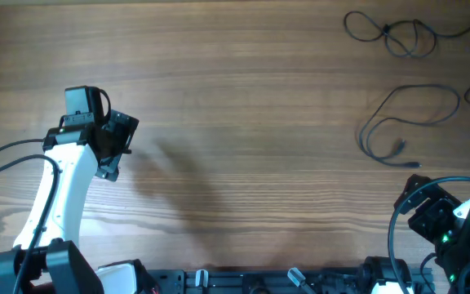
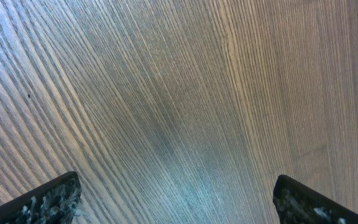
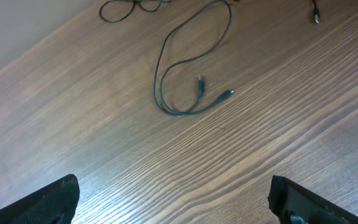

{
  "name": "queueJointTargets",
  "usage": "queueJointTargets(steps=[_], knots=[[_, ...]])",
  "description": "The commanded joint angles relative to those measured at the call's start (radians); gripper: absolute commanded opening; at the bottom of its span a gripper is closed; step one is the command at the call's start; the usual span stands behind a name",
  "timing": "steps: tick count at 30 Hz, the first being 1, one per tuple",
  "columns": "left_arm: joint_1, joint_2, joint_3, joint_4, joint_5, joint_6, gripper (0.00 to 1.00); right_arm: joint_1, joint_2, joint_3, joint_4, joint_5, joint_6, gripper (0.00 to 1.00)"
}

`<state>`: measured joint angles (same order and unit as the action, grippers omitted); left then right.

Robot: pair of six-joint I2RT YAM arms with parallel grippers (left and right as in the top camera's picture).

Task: Untangle cables

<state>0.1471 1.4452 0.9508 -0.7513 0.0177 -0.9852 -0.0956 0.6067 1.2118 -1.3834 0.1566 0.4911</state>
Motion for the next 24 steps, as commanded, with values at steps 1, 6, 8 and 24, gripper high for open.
queueJointTargets(steps=[1,6,8,24], knots=[[0.006,-0.009,-0.003,0.002,0.000,0.013,1.00,-0.003,-0.005,-0.003,0.002,-0.013,-0.017,1.00],[0.006,-0.009,-0.003,0.002,0.000,0.012,1.00,-0.003,-0.005,-0.003,0.002,-0.013,-0.017,1.00],[0.006,-0.009,-0.003,0.002,0.000,0.013,1.00,-0.003,-0.005,-0.003,0.002,-0.013,-0.017,1.00],[0.006,-0.009,-0.003,0.002,0.000,0.013,1.00,-0.003,-0.157,-0.010,0.001,-0.013,-0.018,1.00]])
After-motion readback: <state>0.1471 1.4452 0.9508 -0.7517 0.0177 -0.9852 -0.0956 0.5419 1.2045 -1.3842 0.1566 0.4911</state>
